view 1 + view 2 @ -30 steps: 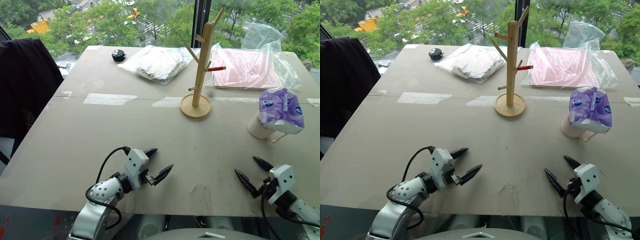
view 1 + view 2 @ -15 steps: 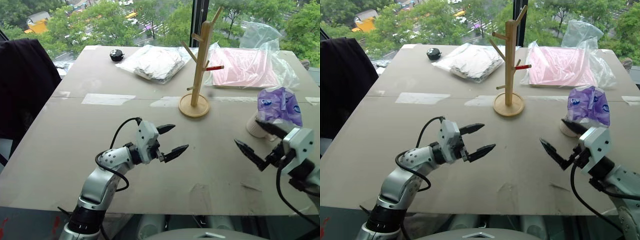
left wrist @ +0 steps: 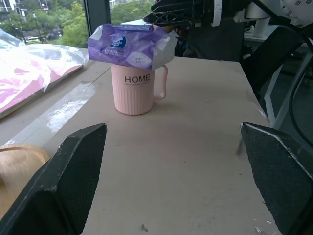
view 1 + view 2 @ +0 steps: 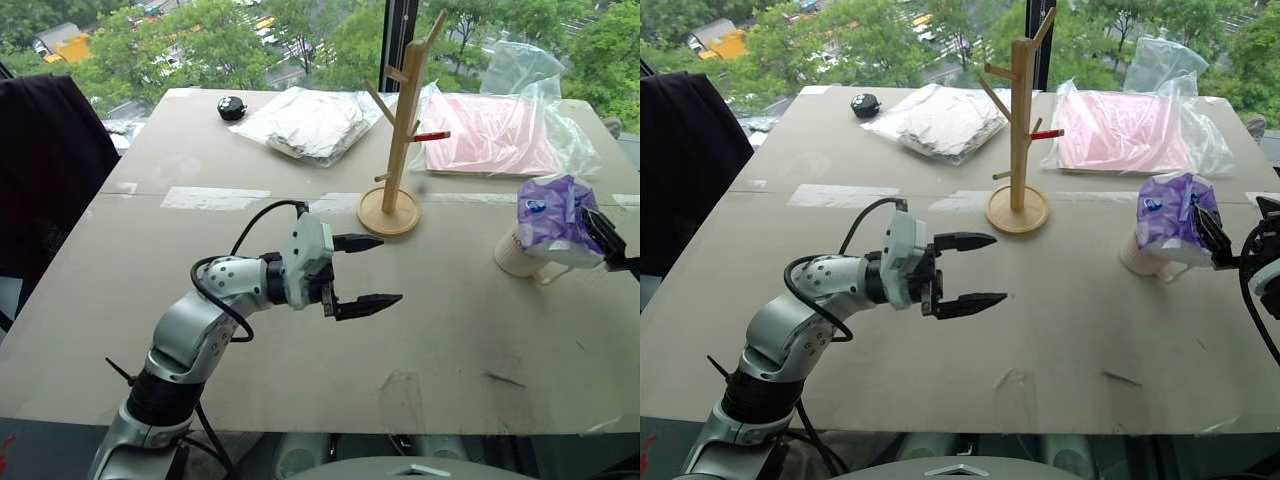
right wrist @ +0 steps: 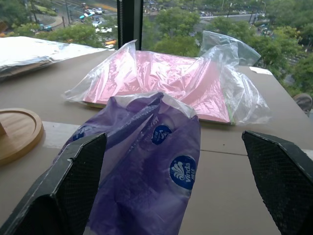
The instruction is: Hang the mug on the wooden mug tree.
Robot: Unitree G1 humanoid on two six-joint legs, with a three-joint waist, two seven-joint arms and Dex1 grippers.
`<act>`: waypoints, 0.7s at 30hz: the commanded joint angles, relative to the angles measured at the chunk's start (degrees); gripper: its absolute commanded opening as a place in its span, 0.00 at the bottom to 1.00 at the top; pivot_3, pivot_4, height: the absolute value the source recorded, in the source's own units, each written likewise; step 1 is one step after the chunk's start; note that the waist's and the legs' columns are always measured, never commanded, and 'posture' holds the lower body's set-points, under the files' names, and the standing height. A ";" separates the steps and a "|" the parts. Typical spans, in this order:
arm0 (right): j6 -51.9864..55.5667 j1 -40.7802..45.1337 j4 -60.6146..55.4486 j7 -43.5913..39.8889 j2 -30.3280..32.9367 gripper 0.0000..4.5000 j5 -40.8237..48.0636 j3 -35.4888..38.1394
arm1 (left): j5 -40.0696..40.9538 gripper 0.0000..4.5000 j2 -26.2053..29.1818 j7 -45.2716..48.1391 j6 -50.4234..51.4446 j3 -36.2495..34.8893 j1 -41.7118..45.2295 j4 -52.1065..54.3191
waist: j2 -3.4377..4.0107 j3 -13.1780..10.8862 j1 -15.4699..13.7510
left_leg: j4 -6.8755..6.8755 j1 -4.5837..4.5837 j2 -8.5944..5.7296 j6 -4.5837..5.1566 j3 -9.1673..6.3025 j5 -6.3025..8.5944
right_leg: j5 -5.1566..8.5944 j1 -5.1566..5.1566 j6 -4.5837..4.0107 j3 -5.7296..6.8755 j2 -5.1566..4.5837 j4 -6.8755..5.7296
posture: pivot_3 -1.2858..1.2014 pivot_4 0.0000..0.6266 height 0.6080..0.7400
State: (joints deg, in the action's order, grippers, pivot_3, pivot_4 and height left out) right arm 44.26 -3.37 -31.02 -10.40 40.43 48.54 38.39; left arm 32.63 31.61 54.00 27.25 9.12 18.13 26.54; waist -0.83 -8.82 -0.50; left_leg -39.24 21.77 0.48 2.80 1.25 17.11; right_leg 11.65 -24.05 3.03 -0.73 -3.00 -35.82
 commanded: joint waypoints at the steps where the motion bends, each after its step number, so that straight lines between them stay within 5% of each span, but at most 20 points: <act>1: 6.60 3.75 0.34 5.78 -0.50 0.99 8.71 2.78 | 0.47 1.00 0.75 0.47 -0.10 -0.75 1.96 2.58 | -0.01 -0.01 0.02 | 0.00 -0.01 0.00 0.00 0.00 0.00 | 0.00 0.00 0.00 -0.01 0.01 -0.02 | 0.52 0.24 1.00; 21: 17.00 10.25 15.52 15.87 -1.09 0.99 23.69 3.77 | 1.07 1.00 -0.22 -1.83 1.75 -0.70 5.58 3.04 | -0.01 0.00 -0.17 | -0.03 0.05 -0.06 0.02 -0.03 -0.01 | 0.02 0.01 0.05 -0.17 0.08 0.02 | 0.52 0.24 1.00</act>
State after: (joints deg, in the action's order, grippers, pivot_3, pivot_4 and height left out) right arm 61.08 6.31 -14.90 4.56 39.11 70.71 41.12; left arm 32.82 31.57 52.39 29.06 9.08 22.53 27.28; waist -0.84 -8.82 -0.67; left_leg -39.27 21.82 0.43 2.82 1.22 17.11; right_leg 11.67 -24.04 3.08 -0.90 -2.91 -35.81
